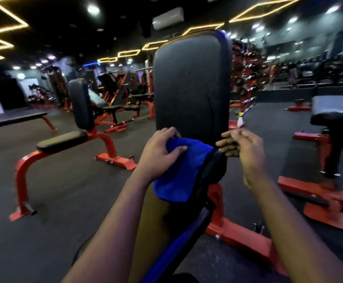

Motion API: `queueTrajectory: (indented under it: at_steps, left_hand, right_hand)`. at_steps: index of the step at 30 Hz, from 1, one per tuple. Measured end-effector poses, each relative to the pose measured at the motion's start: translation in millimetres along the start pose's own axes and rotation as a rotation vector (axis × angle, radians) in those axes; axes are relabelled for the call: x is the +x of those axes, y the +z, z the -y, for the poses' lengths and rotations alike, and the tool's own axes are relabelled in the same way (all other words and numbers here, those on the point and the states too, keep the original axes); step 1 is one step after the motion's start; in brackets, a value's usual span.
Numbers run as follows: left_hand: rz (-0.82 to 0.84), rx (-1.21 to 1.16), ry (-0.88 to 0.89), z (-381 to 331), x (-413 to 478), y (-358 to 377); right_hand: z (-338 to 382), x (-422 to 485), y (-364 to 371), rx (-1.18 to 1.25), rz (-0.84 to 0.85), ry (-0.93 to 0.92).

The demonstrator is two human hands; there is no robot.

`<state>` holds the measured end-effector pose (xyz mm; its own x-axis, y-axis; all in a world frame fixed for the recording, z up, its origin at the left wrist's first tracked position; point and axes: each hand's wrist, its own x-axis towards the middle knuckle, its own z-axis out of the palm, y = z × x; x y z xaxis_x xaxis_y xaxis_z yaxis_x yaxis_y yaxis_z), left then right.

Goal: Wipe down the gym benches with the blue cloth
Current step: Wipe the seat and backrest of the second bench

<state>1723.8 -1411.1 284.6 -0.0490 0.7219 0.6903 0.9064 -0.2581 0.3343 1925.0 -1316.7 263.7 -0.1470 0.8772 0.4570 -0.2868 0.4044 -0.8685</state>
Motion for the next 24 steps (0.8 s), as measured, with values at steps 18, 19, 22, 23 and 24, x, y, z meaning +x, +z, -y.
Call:
queueTrajectory:
  at_steps: [18, 19, 22, 23, 24]
  left_hand:
    - [-0.682, 0.029, 0.145, -23, 206, -41]
    - [-0.696, 0.093, 0.132, -28, 218, -41]
    - [-0.68, 0.239, 0.076, -40, 239, -24]
    - [-0.682, 0.247, 0.086, -43, 241, -16]
    - [-0.685, 0.24, 0.108, -45, 240, -8]
  right_hand:
    - [81, 140, 42, -0.124, -0.002, -0.117]
    - [83, 145, 43, -0.15, 0.018, -0.124]
    - [79, 152, 39, -0.183, 0.08, -0.07]
    - [77, 154, 36, -0.188, 0.094, -0.059]
    - [75, 155, 33, -0.179, 0.113, -0.049]
